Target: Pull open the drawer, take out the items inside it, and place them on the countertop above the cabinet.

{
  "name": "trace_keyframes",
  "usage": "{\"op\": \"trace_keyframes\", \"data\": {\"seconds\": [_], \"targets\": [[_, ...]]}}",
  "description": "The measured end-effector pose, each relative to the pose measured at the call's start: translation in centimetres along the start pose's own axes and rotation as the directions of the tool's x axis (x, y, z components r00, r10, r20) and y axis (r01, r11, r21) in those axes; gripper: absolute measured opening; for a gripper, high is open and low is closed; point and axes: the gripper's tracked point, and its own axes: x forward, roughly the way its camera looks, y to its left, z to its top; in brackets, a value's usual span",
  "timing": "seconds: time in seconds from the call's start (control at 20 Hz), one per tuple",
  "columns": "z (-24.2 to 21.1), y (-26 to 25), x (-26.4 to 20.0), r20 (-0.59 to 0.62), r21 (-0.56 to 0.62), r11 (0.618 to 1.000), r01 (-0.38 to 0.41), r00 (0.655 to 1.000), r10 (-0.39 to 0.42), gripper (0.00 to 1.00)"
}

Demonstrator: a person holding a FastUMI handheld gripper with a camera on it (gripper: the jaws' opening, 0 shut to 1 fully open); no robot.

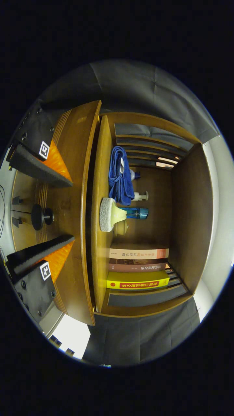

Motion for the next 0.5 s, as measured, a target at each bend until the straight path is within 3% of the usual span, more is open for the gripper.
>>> {"op": "trace_keyframes", "data": {"seconds": [0.5], "targets": [[-0.2, 0.1, 3.2, -0.008, 0.012, 1.0, 0.006, 1.0, -0.006, 0.98]]}}
